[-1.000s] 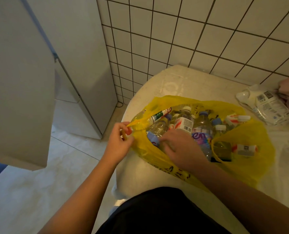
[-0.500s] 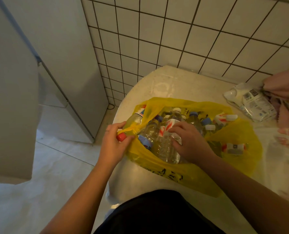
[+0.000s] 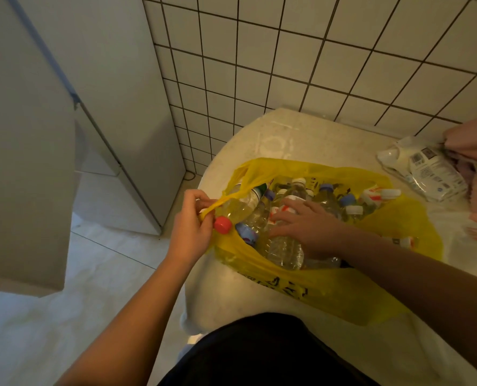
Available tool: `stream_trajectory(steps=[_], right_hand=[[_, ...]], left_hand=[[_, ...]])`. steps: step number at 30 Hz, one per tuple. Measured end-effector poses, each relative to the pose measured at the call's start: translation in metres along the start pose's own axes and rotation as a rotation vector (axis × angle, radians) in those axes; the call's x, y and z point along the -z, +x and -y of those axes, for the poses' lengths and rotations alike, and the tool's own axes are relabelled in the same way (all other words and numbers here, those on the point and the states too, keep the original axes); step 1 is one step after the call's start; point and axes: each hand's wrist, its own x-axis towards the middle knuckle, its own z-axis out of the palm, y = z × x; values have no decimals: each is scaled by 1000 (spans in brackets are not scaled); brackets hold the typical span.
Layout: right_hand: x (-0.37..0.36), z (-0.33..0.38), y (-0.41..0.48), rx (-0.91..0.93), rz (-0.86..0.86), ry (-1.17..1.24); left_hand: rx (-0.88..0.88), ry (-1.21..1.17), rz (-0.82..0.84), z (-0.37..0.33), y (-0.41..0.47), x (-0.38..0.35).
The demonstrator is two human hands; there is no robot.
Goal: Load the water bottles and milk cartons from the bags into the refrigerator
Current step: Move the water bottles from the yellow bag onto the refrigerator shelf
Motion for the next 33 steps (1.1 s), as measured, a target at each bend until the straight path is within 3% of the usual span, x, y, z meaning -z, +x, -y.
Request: stream_trajectory(steps=[5, 13, 16, 22, 28, 33], right_hand=[[12, 3, 8, 77, 74, -184], [21, 7, 13, 149, 106, -320], [18, 9, 15, 169, 75, -354], [13, 5, 8, 207, -41, -331], [5, -16, -11, 245, -362, -238], [-2, -25, -21, 225, -600, -49]], left_hand=[[-250, 170, 314, 1, 3, 1], [-504, 439, 524, -11, 24, -1], [-631, 495, 546, -19, 28, -2], [-822, 601, 432, -22, 24, -1], [-787, 424, 373, -32, 21, -11], [-515, 28, 325, -67, 22, -19]])
